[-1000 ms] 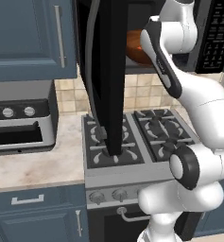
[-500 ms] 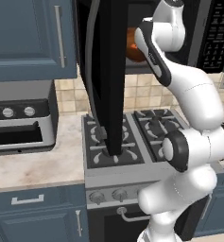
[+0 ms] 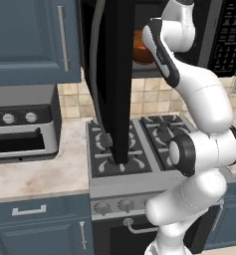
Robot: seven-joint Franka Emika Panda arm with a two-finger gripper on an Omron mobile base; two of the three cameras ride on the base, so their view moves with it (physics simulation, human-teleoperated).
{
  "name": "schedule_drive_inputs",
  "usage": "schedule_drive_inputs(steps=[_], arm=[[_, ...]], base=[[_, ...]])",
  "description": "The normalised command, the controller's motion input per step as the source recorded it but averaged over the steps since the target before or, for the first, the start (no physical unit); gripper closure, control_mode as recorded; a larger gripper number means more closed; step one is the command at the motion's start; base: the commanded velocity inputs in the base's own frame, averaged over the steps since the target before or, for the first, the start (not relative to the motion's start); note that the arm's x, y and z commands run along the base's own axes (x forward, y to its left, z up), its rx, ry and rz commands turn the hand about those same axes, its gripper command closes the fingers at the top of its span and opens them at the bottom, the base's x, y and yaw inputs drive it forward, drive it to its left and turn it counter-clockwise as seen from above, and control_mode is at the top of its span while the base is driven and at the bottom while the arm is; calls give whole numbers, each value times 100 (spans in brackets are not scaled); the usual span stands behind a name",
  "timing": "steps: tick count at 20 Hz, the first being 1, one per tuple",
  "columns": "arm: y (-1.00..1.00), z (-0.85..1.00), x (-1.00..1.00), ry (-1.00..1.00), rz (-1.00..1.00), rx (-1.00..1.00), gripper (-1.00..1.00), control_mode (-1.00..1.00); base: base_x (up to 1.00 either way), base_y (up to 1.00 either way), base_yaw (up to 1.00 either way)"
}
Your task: Pick the carrot from the sink and place it in the bowl. Then pick the bowl and place it in the microwave. Then close the microwave door and press the start button.
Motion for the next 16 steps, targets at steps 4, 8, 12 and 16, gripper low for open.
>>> schedule_drive_inputs(steps=[4,8,12,16], arm=[[0,0,-76,-8,0,0,-100,-100],[0,-17,-100,-13,0,0,-100,-100],[0,-39,-100,-10,0,0,-100,-100],[0,-22,-100,-3,0,0,-100,-100]], base=[[0,0,0],[0,0,0],[0,0,0],[0,0,0]])
